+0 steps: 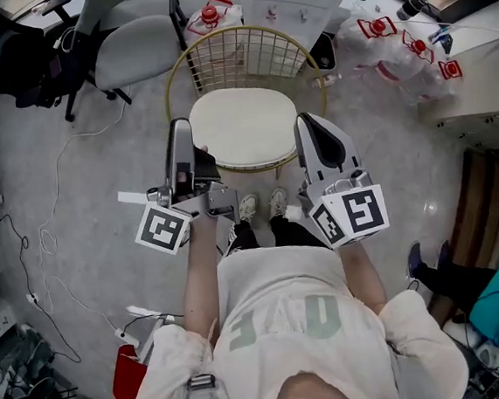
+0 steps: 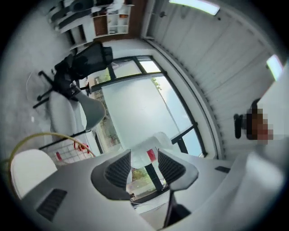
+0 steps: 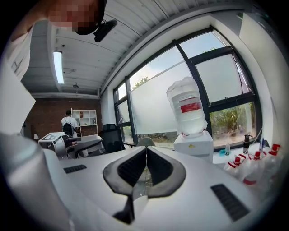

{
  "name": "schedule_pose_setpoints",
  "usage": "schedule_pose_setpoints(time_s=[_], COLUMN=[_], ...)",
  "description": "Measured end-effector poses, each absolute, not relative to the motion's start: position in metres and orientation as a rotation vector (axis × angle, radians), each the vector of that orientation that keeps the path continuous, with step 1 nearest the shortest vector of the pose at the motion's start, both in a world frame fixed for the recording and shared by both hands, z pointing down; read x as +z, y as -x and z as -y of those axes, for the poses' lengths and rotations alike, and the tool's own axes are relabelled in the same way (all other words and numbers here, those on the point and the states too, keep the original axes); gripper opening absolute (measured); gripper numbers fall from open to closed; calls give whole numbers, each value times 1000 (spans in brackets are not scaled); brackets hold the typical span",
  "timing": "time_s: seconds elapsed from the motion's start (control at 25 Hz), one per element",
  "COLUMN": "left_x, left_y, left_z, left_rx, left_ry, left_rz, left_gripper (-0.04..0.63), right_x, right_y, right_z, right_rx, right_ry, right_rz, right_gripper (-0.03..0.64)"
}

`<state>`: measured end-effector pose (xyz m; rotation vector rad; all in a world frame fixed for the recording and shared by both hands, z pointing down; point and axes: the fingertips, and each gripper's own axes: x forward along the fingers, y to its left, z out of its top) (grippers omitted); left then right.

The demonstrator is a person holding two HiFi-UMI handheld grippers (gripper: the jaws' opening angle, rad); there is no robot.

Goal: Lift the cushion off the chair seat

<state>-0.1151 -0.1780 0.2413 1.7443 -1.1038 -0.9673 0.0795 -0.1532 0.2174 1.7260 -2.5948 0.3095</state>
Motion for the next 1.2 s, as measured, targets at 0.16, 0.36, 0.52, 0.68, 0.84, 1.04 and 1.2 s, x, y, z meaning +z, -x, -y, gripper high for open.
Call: schedule_pose_setpoints(time_s=[0.16,0.36,0.52,0.68,0.84,1.04,1.2], left_x=[299,426,516,591,659,712,732], left_y=[118,109,89,76,69,52,53], left_z=[172,156,140,123,109,92,84], left_rx=[-1022,-939,-920,-926,-873,-809,-835], left_ry=[-1554,-1314,-1244,-1210,-1139,-1104,-1076], left_rz=[987,976,877,806,864,892,919], left_gripper=[184,195,195,200,209,209,209], right_x=[230,262,299,355,404,455,478], right_y=[-77,-75,-69,-59,-55,-52,-48], right_z=[150,153,157,156,145,129,116], right_rx=[310,365,423,456,532,627,676], right_ry=[-1737,-1741,-1712,-1650,-1603,-1521,-1474], right_rz=[2568,2546,2551,2542,2555,2554,2559], right_gripper=[17,17,17,17,17,17,17])
